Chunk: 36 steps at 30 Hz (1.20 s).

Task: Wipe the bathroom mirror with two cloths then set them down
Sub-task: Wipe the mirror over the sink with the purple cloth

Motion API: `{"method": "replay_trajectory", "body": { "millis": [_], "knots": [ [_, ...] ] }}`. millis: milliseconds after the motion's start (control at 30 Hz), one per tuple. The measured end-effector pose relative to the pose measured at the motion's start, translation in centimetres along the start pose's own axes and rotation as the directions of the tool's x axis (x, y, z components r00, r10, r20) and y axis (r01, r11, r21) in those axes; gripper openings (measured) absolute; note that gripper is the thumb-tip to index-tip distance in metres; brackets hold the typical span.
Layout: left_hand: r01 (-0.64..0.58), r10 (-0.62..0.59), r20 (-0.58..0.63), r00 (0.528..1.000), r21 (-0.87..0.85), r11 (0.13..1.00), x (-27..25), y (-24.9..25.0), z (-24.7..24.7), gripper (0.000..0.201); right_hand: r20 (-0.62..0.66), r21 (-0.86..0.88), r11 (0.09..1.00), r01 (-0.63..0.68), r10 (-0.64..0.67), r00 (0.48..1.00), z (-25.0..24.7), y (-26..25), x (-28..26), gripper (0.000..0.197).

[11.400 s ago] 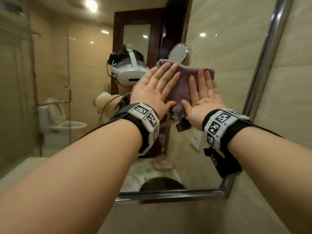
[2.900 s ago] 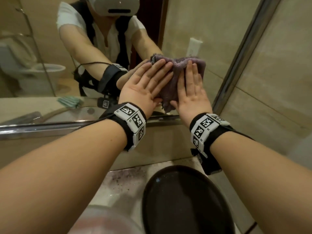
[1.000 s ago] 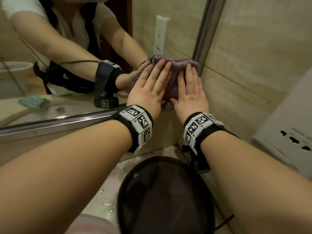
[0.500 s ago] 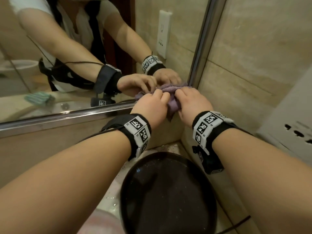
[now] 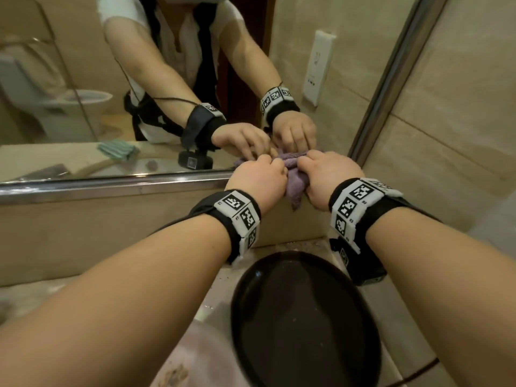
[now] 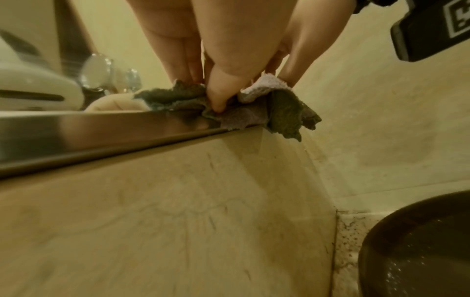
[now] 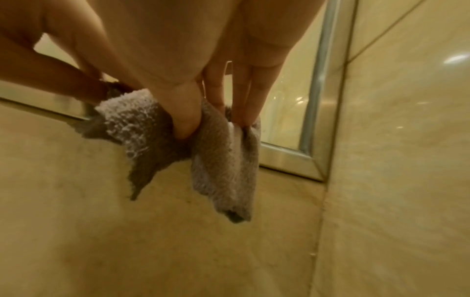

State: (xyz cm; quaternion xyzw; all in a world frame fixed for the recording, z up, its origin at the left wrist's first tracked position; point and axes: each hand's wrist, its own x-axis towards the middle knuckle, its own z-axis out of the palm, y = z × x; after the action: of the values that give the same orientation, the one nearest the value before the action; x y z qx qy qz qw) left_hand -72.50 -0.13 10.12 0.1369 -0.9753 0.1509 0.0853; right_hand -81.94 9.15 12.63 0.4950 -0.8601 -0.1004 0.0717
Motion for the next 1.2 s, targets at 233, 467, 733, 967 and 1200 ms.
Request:
{"method": "replay_trajectory", "body": {
  "millis": [233, 467, 733, 967, 1200],
  "knots": [
    [0.124, -0.118, 0.091, 0.989, -0.063, 0.990, -3.7, -3.6, -0.7, 0.042, 0.044, -0.045, 0.997, 0.070, -0.068, 0.997, -2.4, -5.2, 0.5, 0.047],
    [0.156, -0.151, 0.107, 0.983, -0.043, 0.987, -6.8, -7.1, -0.3, 0.043, -0.010, 0.149, 0.986, 0.069, -0.068, 0.998, -0.3, -10.5, 0.2, 0.067],
    [0.165, -0.154, 0.214, 0.965, -0.034, 0.986, -5.9, -6.2, -1.3, 0.040, -0.205, -0.032, 0.995, 0.092, -0.096, 0.974, -3.8, -6.9, -0.3, 0.025],
    [0.135, -0.112, 0.156, 0.981, -0.145, 0.980, -1.2, -1.7, -0.5, 0.038, -0.139, 0.009, 0.993, -0.115, 0.115, 0.984, -2.2, -1.4, -0.7, 0.029],
    [0.194, -0.158, 0.175, 0.972, -0.214, 0.957, 0.4, -0.4, 0.1, 0.038, -0.040, 0.164, 0.982, -0.088, 0.096, 0.995, 0.8, -0.4, -0.9, 0.048]
  ]
}}
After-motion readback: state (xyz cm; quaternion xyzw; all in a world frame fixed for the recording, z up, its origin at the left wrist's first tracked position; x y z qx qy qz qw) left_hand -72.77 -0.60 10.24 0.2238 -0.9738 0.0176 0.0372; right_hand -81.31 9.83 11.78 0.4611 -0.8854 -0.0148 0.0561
